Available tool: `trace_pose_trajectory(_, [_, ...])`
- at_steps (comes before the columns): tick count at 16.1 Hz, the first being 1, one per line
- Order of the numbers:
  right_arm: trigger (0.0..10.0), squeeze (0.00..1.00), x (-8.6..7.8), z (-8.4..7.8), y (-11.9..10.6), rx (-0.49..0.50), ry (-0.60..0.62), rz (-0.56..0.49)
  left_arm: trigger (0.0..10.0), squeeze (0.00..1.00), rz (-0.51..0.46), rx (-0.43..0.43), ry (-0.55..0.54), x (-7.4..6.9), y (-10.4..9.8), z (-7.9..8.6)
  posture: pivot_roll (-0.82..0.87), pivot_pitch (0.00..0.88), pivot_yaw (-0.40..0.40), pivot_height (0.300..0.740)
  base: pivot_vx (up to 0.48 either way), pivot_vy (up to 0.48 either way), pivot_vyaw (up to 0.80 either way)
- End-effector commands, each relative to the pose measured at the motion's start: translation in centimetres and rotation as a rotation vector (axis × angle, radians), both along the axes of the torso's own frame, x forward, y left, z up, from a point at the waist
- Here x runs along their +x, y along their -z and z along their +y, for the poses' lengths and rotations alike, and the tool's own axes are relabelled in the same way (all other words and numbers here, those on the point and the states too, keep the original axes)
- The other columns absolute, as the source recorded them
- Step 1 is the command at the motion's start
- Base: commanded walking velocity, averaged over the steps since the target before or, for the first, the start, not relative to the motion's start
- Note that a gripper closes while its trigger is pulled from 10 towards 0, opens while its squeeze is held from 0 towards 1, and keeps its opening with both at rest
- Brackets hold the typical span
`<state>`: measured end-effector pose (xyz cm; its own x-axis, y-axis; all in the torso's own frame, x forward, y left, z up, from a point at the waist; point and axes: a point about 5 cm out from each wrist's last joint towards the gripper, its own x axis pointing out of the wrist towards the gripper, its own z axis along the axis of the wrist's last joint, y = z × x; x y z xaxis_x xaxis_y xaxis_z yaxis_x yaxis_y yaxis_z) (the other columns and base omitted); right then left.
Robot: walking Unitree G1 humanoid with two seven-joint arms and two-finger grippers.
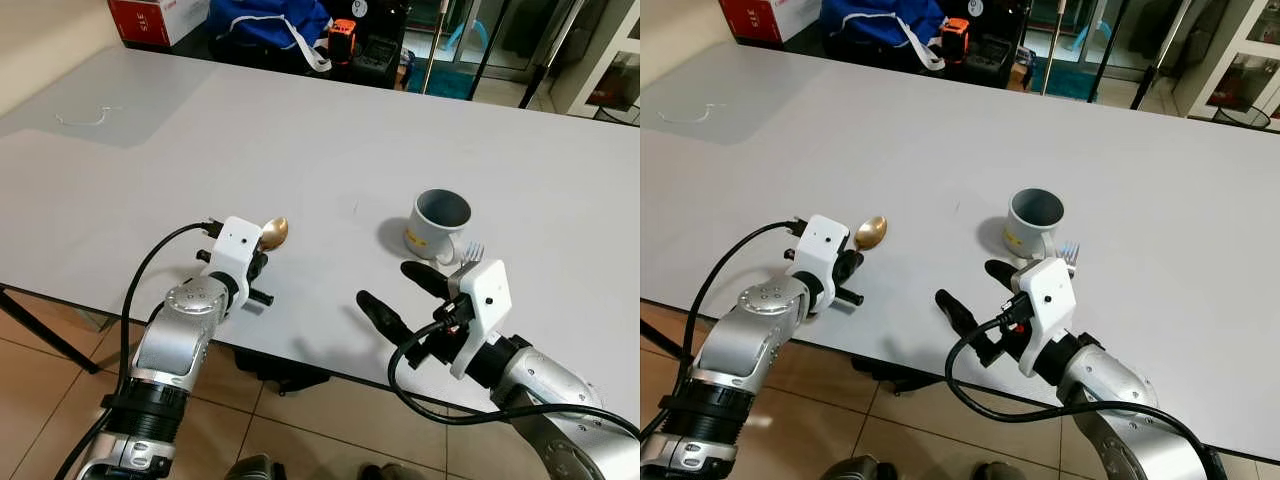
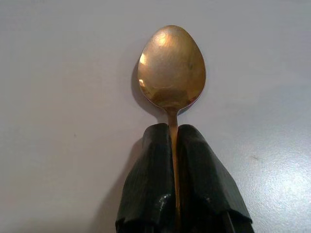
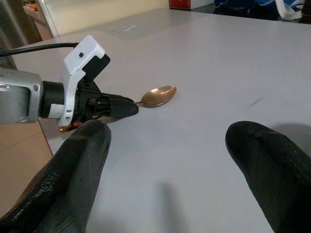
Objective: Setting the table
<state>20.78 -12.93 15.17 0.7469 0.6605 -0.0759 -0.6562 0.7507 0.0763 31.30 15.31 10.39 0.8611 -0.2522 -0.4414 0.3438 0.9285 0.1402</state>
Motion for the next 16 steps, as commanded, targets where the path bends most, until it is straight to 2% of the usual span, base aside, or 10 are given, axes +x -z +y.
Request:
trace_pose_trajectory(1, [10.0,0.0,-0.4,0.1,-0.2,0.006,-0.022,-0.001,10.0,0.0,0.044,0.015,0.004,-0.6,0.8,0.0,0.03,0.055,0.016,0.74,0.0,0.0,0.0])
trace_pose_trajectory(3, [10.0,0.0,-0.4,0.1,-0.3,0.005,-0.023,-0.001,10.0,0.0,0.052,0.014,0.006,-0.6,0.9,-0.1,0.02,0.056,0.018,0.74,0.0,0.0,0.0])
trace_pose_trajectory(4, [10.0,0.0,-0.4,0.1,-0.3,0.004,-0.023,-0.001,10.0,0.29,0.061,0.011,0.011,-0.7,0.9,-0.1,0.02,0.057,0.018,0.74,0.0,0.0,0.0])
trace_pose_trajectory(5, [10.0,0.0,-0.4,0.1,-0.3,0.003,-0.024,-0.001,10.0,0.7,0.065,0.011,0.012,-0.7,1.0,-0.1,0.02,0.057,0.018,0.74,0.0,0.0,0.0])
trace_pose_trajectory(14, [10.0,0.0,-0.3,0.1,-0.2,-0.002,-0.032,0.002,10.0,0.71,0.071,0.047,0.007,-0.9,1.2,0.2,0.02,0.06,0.016,0.74,0.0,0.0,0.0])
trace_pose_trajectory(16, [10.0,0.0,-0.4,0.0,-0.3,-0.001,-0.027,0.001,10.0,0.68,0.042,0.068,0.005,-0.9,0.3,0.6,0.02,0.062,0.017,0.74,0.0,0.0,0.0])
